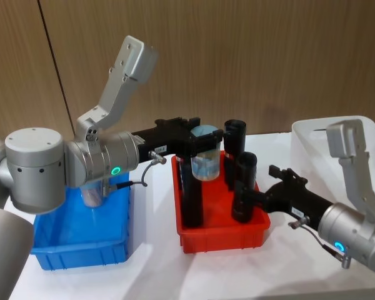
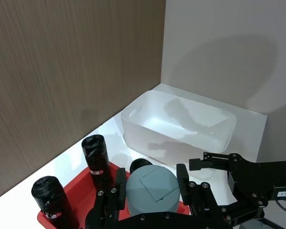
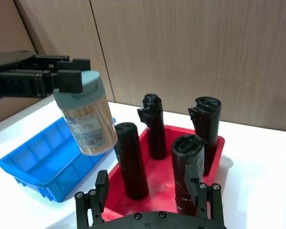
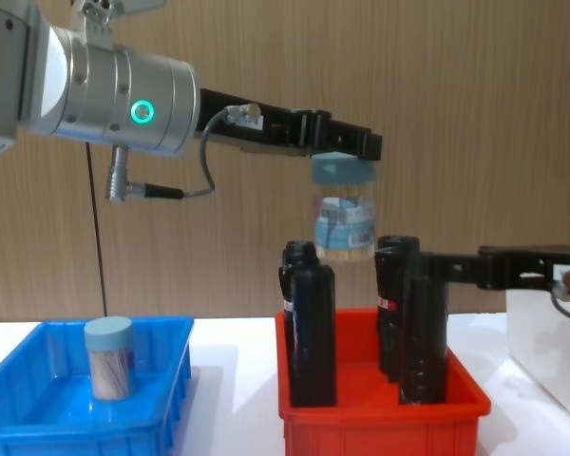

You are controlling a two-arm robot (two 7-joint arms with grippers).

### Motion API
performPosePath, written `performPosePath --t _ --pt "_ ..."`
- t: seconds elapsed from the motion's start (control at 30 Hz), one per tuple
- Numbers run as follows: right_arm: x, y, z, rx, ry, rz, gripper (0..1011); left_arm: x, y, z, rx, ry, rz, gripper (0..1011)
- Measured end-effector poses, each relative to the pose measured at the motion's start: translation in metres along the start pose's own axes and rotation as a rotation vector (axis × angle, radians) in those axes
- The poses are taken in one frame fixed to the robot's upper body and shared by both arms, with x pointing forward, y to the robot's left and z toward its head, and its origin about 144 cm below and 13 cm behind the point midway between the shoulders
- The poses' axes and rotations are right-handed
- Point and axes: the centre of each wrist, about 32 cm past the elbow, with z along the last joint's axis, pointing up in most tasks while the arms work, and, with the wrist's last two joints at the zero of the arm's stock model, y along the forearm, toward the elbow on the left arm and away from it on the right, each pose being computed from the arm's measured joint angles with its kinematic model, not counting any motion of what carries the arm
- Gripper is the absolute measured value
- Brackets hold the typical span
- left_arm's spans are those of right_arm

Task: Pick the cotton swabs from the blue box and place them into the white box.

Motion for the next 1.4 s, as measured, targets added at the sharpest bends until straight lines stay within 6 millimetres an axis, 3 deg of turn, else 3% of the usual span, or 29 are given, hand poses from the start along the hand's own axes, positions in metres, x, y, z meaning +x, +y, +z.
performPosePath --t 1.4 --pt "-0.011 0.033 0.018 0.009 0.020 0.139 1002 0.000 0.000 0.001 -0.001 0.000 -0.002 641"
